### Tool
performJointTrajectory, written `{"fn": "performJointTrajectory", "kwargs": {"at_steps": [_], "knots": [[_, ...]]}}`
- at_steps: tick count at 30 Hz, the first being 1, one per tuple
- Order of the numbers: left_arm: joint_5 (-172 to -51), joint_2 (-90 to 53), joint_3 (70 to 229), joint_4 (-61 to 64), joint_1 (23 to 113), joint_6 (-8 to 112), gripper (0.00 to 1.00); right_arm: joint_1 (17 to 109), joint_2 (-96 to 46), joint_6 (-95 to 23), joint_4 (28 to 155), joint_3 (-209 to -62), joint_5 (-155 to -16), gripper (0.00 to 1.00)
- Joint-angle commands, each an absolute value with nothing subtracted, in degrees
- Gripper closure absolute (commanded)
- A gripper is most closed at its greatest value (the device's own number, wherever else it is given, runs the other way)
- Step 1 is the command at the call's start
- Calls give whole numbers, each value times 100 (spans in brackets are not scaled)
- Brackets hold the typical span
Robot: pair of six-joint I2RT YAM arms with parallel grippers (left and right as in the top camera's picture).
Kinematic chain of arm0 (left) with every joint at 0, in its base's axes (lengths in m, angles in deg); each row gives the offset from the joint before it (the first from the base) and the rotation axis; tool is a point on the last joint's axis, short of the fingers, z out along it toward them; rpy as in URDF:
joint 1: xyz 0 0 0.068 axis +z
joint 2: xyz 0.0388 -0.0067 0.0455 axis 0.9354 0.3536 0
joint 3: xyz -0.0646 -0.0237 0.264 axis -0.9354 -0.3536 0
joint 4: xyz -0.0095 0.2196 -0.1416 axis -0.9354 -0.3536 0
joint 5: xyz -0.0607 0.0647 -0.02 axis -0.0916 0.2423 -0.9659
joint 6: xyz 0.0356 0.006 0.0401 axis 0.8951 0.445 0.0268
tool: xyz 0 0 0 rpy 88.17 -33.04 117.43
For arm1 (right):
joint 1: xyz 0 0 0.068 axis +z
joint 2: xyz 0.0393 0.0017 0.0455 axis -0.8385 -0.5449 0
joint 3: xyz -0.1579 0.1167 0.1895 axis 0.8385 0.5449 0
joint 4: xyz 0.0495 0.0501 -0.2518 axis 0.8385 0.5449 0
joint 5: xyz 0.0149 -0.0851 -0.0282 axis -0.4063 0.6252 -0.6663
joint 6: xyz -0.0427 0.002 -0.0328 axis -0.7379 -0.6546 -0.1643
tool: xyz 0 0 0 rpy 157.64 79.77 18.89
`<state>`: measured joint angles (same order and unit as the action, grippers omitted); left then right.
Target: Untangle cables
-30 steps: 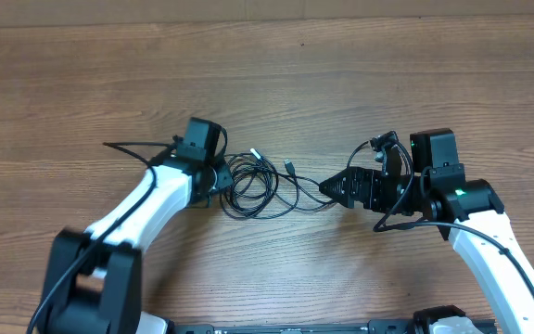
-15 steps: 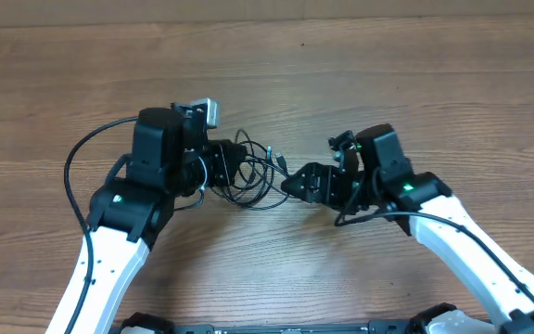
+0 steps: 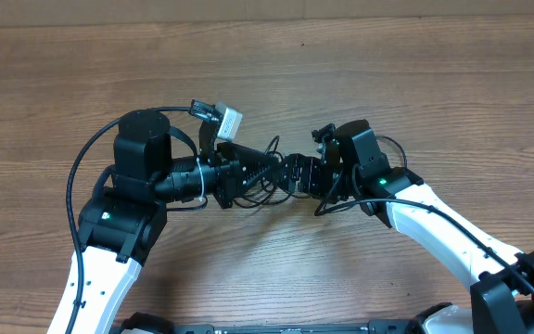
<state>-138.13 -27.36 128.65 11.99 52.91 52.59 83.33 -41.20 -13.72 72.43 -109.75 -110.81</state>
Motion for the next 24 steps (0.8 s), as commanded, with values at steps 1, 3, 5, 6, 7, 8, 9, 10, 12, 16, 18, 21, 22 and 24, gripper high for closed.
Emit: {"fn": "performJointTrajectory", "kwargs": {"at_steps": [1, 3, 5, 6, 7, 8, 9, 10, 12, 16, 18, 21, 22, 24], "knots": [[-14524, -2859, 12966, 1422, 5311, 5340, 96, 8366, -4111, -1746, 6819, -11115, -10659, 0], [-14581, -2859, 12966, 1586, 5311, 5252, 96, 8373, -4111, -1744, 6517, -11115, -10609, 7], [-14581, -2859, 12966, 1783, 5311, 5047, 96, 8434, -4111, -1591, 6308, -11115, -10123, 34], [-14581, -2859, 12966, 1894, 5311, 4966, 96, 8464, -4111, -1446, 6312, -11115, -9898, 40], [-14578, -2859, 12966, 1969, 5311, 4951, 96, 8491, -4111, -1341, 6351, -11115, -9717, 44], [-14557, -2859, 12966, 2004, 5311, 4953, 96, 8521, -4111, -1324, 6391, -11115, -9601, 56], [-14541, -2859, 12966, 2010, 5315, 4957, 96, 8561, -4111, -1328, 6463, -11115, -9481, 65], [-14519, -2856, 12966, 2006, 5315, 4957, 96, 8578, -4111, -1328, 6511, -11115, -9466, 68], [-14511, -2841, 12964, 1999, 5315, 4962, 96, 8620, -4111, -1333, 6668, -11115, -9466, 70], [-14277, -2819, 12964, 1682, 5315, 5167, 96, 8628, -4111, -1333, 7125, -11115, -9426, 69], [-13765, -2789, 12961, 1182, 5311, 5178, 91, 8628, -4111, -1331, 7549, -11115, -9260, 59], [-12939, -2699, 12961, 419, 5298, 5176, 90, 8617, -4111, -1331, 8113, -11115, -8902, 44], [-12648, -2636, 12959, 205, 5267, 5176, 90, 8615, -4111, -1331, 8316, -11115, -8736, 41], [-12181, -2459, 12957, -112, 5160, 5172, 92, 8617, -4111, -1328, 8559, -11115, -8585, 33]]}}
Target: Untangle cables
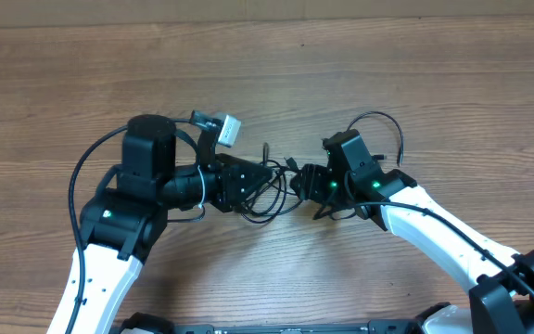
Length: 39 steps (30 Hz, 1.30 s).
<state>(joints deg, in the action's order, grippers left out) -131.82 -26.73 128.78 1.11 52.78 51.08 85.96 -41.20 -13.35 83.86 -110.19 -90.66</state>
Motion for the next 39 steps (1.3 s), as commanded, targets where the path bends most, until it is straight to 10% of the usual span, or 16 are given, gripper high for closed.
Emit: {"fn": "performJointTrajectory", "kwargs": {"at_steps": [1, 16, 22, 26, 29, 39], "knots": [[-11914, -2284, 12951, -202, 5055, 5158, 93, 8617, -4111, -1322, 8622, -11115, -8587, 32], [-8933, -821, 12948, 1304, 5750, 3353, 96, 8617, -4111, -1226, 8889, -11014, -8399, 16], [-9086, -745, 12948, 1741, 6272, 5895, 94, 8617, -4111, -1223, 8882, -10835, -8371, 14], [-8290, -426, 12948, 1927, 6305, 6704, 66, 8617, -4126, -1223, 8841, -10822, -8371, 11], [-7750, -43, 12948, 1932, 6299, 6391, 0, 8617, -4126, -1223, 8777, -10822, -8373, 10], [-9230, 951, 12948, 489, 6290, 4468, 0, 8617, -4126, -1226, 8780, -10822, -8215, 3]]}}
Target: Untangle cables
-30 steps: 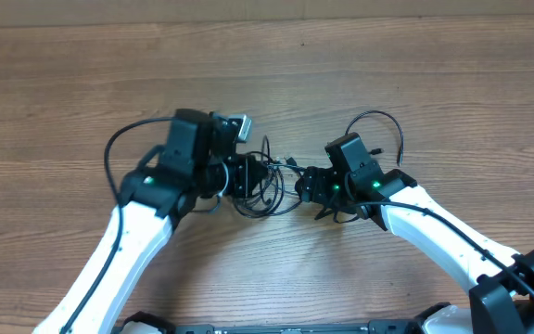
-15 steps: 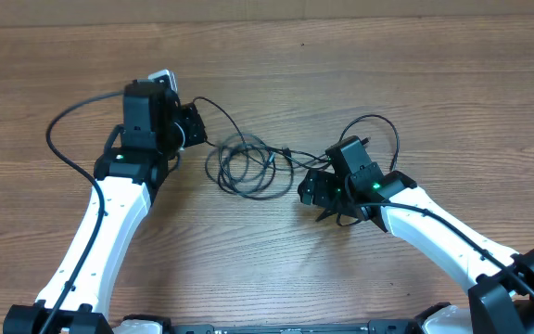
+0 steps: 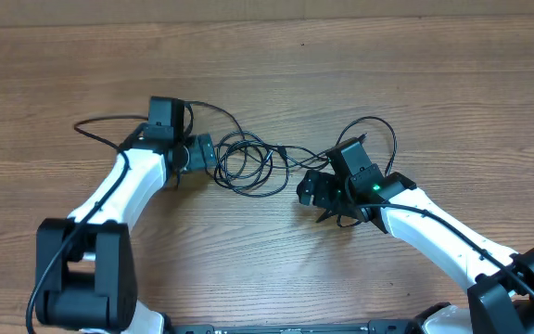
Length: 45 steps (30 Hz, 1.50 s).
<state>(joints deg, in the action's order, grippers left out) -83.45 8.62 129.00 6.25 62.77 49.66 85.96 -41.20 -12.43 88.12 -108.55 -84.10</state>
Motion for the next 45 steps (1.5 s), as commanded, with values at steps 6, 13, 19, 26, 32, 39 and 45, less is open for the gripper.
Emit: {"fn": "performJointTrajectory", "kwargs": {"at_steps": [6, 13, 19, 26, 32, 39, 45], "knots": [[-9508, 951, 12948, -95, 6290, 2960, 16, 8617, -4126, -1223, 8780, -10822, -8178, 1], [-9092, 951, 12946, 82, 6288, 700, 19, 8617, -4126, -1226, 8817, -10817, -8180, 1], [-8963, 975, 12946, 393, 6285, 890, 20, 8617, -4129, -1226, 8902, -10815, -8180, 0], [-9125, 988, 12946, 395, 6259, 888, 56, 8617, -4129, -1223, 8909, -10811, -8180, 0], [-9097, 1025, 12948, 373, 6063, 894, 48, 8617, -4129, -1223, 8909, -10811, -8180, 0], [-8955, 1613, 13222, 52, 6028, 1067, 50, 8624, -4129, -1221, 8911, -10811, -8209, 0], [-8815, 2267, 14072, -689, 6025, 1231, 56, 8624, -4139, -1221, 8911, -10811, -8246, 0]]}}
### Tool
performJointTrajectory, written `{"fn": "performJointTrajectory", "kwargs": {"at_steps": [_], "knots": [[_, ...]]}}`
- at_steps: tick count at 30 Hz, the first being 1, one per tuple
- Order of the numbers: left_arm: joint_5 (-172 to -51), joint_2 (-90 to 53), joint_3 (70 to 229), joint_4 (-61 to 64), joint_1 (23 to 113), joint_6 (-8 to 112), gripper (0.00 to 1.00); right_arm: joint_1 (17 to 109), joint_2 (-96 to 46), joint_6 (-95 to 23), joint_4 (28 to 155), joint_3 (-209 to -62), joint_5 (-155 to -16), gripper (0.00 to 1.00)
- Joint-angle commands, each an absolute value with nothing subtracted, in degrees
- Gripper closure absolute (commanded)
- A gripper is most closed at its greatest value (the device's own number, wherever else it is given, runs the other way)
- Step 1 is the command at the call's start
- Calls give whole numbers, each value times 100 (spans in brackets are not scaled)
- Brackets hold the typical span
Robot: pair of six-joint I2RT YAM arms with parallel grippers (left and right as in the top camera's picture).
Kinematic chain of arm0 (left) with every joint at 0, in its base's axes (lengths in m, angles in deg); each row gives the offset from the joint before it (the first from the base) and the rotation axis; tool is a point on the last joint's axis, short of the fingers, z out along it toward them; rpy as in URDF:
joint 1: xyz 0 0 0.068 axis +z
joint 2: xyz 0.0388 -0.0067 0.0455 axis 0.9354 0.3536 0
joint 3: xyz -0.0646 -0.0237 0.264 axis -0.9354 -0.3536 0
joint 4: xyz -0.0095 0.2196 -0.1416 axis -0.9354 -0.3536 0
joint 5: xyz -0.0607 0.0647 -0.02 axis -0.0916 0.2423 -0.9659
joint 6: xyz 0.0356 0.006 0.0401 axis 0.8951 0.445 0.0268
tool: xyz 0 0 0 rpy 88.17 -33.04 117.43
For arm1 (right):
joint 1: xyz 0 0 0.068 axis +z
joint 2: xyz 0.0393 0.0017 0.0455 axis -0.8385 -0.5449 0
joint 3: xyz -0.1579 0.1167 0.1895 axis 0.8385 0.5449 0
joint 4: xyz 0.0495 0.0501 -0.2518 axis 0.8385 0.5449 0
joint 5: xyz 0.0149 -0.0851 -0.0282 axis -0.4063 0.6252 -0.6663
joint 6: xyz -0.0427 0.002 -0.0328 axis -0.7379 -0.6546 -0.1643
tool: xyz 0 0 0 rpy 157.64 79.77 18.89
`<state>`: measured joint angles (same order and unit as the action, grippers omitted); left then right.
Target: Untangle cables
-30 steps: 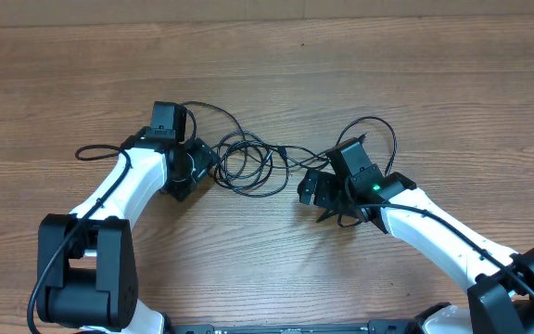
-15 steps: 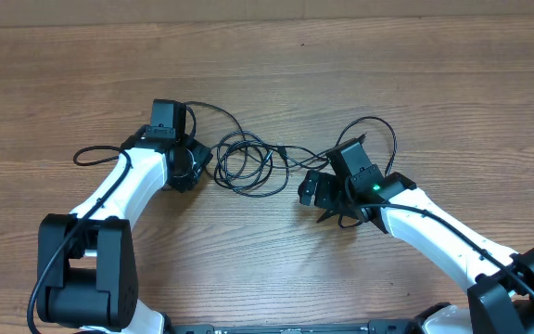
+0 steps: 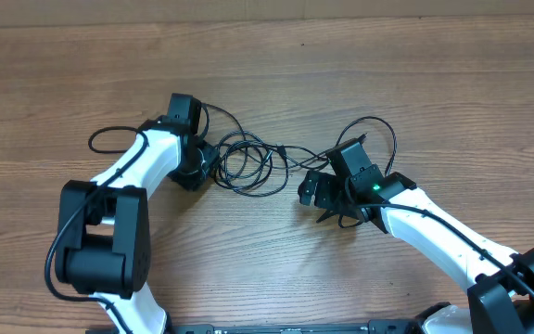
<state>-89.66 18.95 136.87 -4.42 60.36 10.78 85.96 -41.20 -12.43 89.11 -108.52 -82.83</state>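
A thin black cable [image 3: 245,168] lies in loose overlapping loops on the wooden table [image 3: 267,65], with one strand running right towards the right arm. My left gripper [image 3: 196,170] points down at the left edge of the loops. It touches or nearly touches the cable, and its jaws are hidden under the wrist. My right gripper [image 3: 310,190] sits just right of the loops, low over the table. Its fingers look spread, with no strand seen between them.
The left arm's own black lead [image 3: 109,137] arcs out to the left of its white forearm. The right arm's lead [image 3: 374,121] loops above its wrist. Bare wood lies beyond the cable at the back.
The left wrist has turned and its gripper has shifted a little down along the left edge of the loops. The loops and the right gripper look unchanged.
Both grippers were first close together at the table's middle, with the cable bunched between them. Then they stood slightly apart with the loops hanging between. Later the left gripper was far to the left, the cable lay spread flat, and the right gripper had drawn back.
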Motion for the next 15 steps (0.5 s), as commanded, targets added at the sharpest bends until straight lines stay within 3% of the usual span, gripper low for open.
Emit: {"fn": "performJointTrajectory", "kwargs": {"at_steps": [1, 7, 10, 12, 15], "knots": [[-8832, 2357, 14100, -790, 6025, 1229, 58, 8624, -4144, -1221, 8911, -10811, -8246, 0], [-8856, 2920, 14100, -1325, 6010, 1279, 57, 8624, -4317, -1217, 8869, -10774, -8248, 0], [-8817, 3181, 14100, -1445, 5925, 1347, 67, 8624, -4437, -1044, 8876, -10730, -8250, 0], [-8760, 3277, 14100, -1542, 5868, 1476, 69, 8624, -4467, -1027, 8867, -10678, -8268, 0], [-8469, 3309, 14098, -1732, 5805, 1484, 84, 8624, -4470, -1027, 8843, -10656, -8290, 0]]}}
